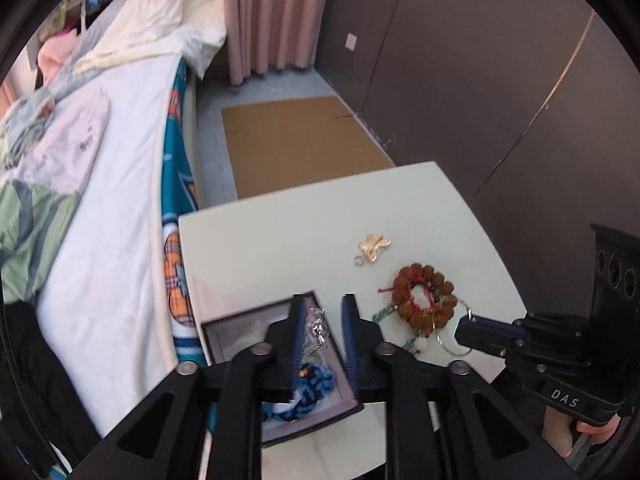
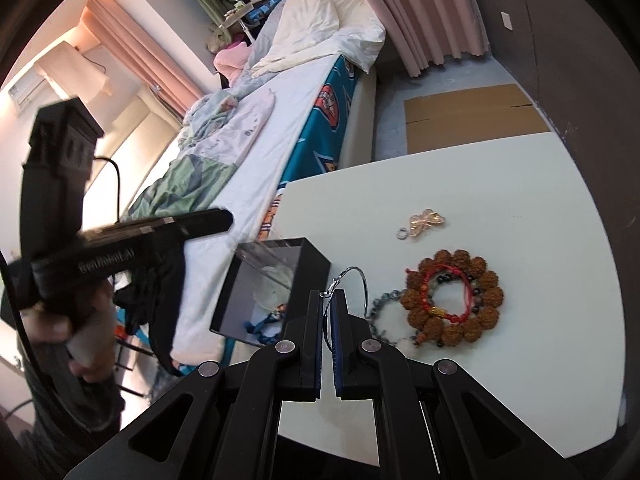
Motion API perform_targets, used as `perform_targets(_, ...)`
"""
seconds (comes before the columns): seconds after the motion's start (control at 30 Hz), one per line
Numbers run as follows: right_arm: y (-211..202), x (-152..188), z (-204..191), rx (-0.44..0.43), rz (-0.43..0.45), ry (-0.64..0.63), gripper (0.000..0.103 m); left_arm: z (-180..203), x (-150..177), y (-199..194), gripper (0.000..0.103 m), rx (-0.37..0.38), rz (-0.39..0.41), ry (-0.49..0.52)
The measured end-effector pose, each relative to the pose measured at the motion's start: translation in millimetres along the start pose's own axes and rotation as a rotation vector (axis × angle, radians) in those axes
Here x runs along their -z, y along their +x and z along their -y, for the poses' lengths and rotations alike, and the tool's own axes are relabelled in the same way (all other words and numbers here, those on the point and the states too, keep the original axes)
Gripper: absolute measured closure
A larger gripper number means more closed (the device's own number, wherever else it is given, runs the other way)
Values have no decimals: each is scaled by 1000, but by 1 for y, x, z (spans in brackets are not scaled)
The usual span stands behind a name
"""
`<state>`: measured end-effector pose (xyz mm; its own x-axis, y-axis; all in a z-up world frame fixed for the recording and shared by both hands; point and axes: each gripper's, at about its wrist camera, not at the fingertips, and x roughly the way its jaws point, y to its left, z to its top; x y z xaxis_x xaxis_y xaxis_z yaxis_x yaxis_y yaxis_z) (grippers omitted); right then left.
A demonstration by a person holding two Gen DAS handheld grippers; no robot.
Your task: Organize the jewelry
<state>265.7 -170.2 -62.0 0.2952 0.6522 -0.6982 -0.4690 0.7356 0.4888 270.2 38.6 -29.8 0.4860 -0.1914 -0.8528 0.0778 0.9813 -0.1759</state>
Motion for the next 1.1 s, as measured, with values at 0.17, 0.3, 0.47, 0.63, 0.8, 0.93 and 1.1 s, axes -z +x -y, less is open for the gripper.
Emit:
perform_targets(0.17,8,-5,-15,-47,6,-2,97,-21,11,-19,53,-20,44,-47)
perform_targets(0.3,21,-8,-35,-98,-3,-24,97,-36,20,-31,52,-31,59,-74)
perform_targets(0.47,45,-12,-57,-129,-33,-43,97,-59,35,-50,52,-50,76,-105)
perform_targets(0.63,80,-14,-75,-81,-97,-64,96,-76,48,-63,52,-68,85,-134)
perform_targets(0.8,102,-12,-81,103,-137,-112,29,-86,58,-77,52,-77,101,-146)
perform_targets(0.93,86,-12,-69,79,-116,-63,29,-86,63,-81,52,-79,105,-143)
perform_targets(1.1,55,-11,-47,86,-71,-13,29,-74,62,-79,52,-66,104,-118)
